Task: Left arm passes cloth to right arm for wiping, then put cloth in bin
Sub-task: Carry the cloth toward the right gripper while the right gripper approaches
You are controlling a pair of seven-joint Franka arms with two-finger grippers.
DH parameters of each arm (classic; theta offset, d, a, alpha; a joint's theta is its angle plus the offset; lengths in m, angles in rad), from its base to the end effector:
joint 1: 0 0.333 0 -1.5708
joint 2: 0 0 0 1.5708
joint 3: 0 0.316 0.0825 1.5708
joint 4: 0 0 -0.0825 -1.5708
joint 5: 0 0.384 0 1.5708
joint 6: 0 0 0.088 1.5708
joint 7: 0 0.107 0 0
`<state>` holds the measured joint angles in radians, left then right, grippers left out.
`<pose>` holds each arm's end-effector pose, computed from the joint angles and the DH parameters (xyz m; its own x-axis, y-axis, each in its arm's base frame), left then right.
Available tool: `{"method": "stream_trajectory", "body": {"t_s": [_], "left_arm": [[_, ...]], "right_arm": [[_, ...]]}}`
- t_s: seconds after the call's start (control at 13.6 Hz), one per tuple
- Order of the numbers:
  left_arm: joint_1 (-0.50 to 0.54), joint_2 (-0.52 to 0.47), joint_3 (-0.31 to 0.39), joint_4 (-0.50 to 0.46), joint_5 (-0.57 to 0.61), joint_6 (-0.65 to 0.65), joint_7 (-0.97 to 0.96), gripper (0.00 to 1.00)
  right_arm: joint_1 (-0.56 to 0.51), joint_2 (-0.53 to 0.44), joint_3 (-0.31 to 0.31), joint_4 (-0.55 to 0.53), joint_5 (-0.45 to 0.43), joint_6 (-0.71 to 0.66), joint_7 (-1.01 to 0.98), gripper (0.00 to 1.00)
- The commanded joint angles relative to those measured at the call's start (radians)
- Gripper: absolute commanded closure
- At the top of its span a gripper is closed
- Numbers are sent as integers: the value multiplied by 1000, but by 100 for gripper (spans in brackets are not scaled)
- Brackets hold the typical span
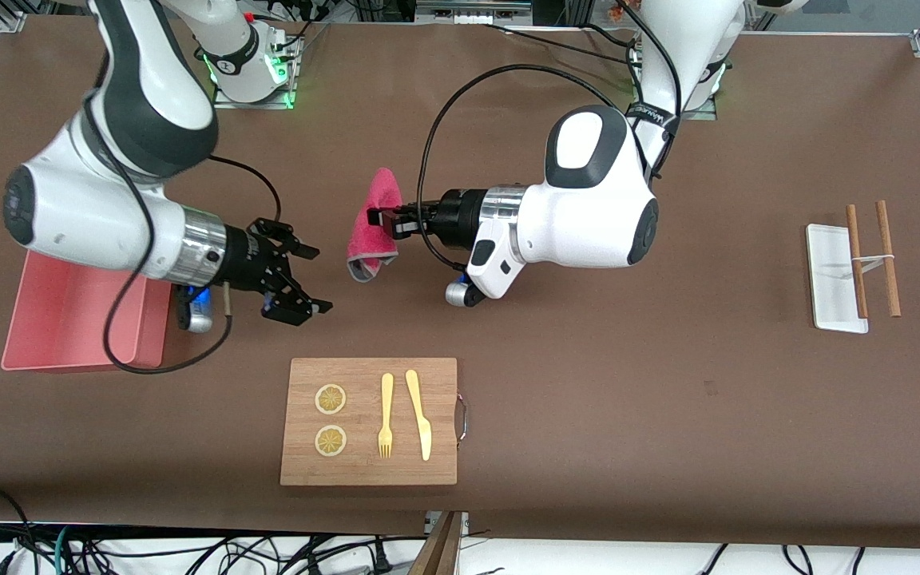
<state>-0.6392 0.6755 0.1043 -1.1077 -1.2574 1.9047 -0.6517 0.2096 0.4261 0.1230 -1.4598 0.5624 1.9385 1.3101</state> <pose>0.6078 -0.4714 0.4783 0.7874 0.0696 -0.6125 0.5670 -0.4717 0.6753 0.6478 0.2476 0.4575 0.3557 -0.7678 -0.5329 -0.9315 -0.3379 -0.1349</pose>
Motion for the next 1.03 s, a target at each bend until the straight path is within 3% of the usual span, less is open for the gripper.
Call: {"method": "stream_trajectory", "body": {"t_s": [0.0,0.66,0.73,0.81,0.88,0.95], "left_arm": [[-4,10,2,26,27,0,27,100],[-8,13,2,22,21,4,73,100],[-8,13,2,22,21,4,73,100],[-8,13,2,22,24,4,75,100],[-8,13,2,22,24,4,76,100],[-7,13,2,22,23,4,76,100]], "right_arm": [[22,45,6,32,19,23,-14,1],[80,49,9,24,16,5,-47,2],[85,49,7,22,14,-24,-72,26],[83,49,7,24,14,-45,-98,70],[82,49,7,24,14,-59,-113,99],[82,49,7,24,14,-67,-129,100]]}}
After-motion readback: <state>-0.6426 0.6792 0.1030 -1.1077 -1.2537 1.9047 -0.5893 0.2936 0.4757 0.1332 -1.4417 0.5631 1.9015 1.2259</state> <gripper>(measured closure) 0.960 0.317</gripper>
